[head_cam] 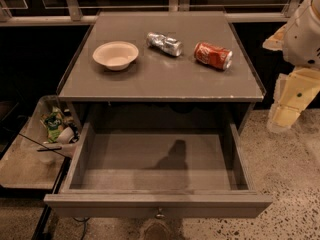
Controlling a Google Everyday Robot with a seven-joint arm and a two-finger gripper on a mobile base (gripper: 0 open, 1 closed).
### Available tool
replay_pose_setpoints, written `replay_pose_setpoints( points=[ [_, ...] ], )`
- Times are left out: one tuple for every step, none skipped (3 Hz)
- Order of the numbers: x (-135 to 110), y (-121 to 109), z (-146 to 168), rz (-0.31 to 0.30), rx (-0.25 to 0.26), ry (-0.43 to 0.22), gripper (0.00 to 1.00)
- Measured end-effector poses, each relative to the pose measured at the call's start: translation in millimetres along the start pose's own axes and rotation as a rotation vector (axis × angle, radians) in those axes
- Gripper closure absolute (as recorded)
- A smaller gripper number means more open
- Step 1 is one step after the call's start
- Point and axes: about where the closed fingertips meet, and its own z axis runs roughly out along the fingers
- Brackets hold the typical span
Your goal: Place coke can into top drawer
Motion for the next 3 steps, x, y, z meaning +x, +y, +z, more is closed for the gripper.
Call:
replay_pose_setpoints(
  points=[
    [-8, -15, 6, -0.046, 0.0, 0.009, 0.0],
    [-26, -41, 10, -0.1, 0.042, 0.007, 0.0],
    [-40, -67, 16, -0.124, 0.071, -0.029, 0.0]
  ],
)
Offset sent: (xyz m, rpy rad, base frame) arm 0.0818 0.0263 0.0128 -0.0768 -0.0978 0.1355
